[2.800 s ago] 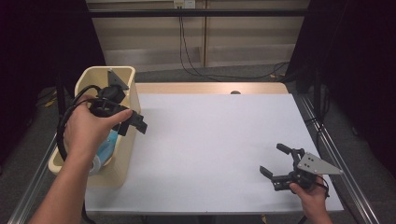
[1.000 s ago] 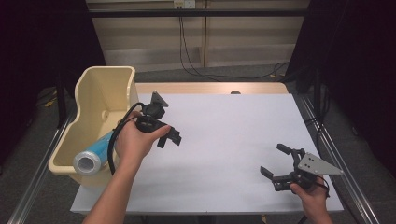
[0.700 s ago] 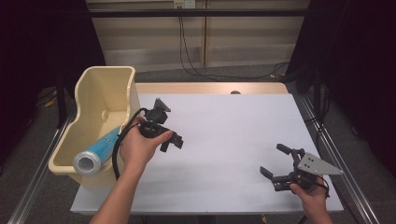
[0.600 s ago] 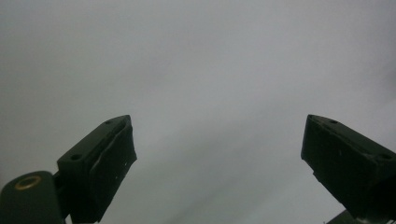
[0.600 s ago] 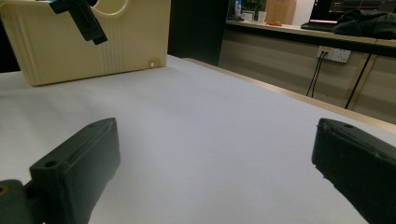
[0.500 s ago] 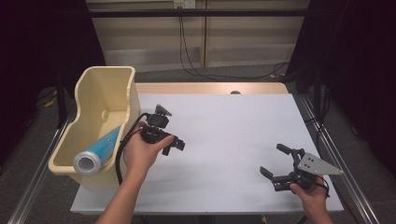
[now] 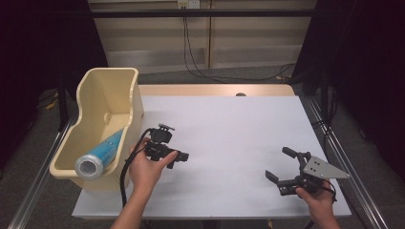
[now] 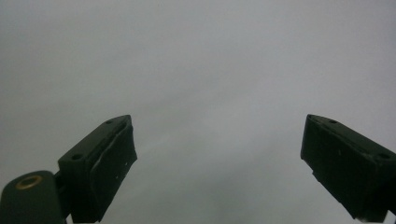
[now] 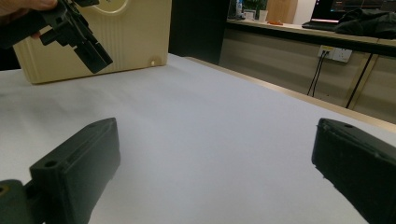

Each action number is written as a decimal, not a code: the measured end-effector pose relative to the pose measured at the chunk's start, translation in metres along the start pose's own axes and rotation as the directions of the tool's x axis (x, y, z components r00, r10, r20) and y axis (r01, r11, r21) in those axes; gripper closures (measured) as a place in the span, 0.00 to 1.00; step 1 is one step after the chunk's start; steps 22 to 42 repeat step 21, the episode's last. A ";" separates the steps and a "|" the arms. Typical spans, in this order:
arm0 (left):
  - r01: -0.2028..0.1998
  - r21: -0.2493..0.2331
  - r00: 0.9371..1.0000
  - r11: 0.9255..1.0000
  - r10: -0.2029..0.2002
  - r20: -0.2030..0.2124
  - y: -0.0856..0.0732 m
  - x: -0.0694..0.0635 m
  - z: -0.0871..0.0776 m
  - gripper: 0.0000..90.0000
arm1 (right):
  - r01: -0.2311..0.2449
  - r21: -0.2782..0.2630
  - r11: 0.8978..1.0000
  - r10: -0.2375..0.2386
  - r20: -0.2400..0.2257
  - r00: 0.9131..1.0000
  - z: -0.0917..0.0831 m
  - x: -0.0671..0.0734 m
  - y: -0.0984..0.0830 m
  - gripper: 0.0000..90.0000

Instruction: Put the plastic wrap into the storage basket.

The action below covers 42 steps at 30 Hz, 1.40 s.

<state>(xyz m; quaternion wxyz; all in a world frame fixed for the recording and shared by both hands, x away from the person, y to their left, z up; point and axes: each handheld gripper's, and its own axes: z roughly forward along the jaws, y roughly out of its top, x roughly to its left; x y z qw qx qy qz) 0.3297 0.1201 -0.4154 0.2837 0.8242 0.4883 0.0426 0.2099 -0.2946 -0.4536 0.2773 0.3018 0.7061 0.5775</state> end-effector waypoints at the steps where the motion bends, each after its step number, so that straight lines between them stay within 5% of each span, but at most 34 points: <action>1: -0.009 -0.012 1.000 1.000 0.009 -0.005 -0.002 0.000 0.001 0.11 | -0.001 0.001 1.000 0.001 0.000 1.000 0.000 0.000 0.000 0.01; 5: -0.035 -0.082 0.999 0.996 0.032 -0.033 -0.009 -0.001 0.004 0.11 | 0.000 0.001 1.000 0.000 -0.001 1.000 0.000 0.000 0.000 0.01; 8: -0.074 -0.164 0.996 0.984 0.066 -0.057 -0.015 -0.001 0.003 0.11 | -0.001 0.002 1.000 0.001 0.000 1.000 0.000 0.000 0.000 0.01; 10: -0.097 -0.222 0.994 0.970 0.081 -0.080 -0.020 -0.003 0.003 0.11 | -0.001 0.004 1.000 0.001 0.000 1.000 0.000 0.000 0.000 0.01; 17: -0.172 -0.401 0.980 0.900 0.116 -0.161 -0.043 -0.002 0.009 0.10 | 0.000 0.006 1.000 0.000 0.000 1.000 0.000 0.001 0.000 0.01; 21: -0.194 -0.449 0.975 0.872 0.121 -0.187 -0.048 0.001 0.010 0.08 | -0.001 0.008 1.000 0.001 -0.001 1.000 0.001 0.001 0.000 0.01; 42: -0.194 -0.449 0.975 0.872 0.121 -0.187 -0.048 0.001 0.010 0.08 | -0.001 0.008 1.000 0.001 -0.001 1.000 0.001 0.001 0.000 0.01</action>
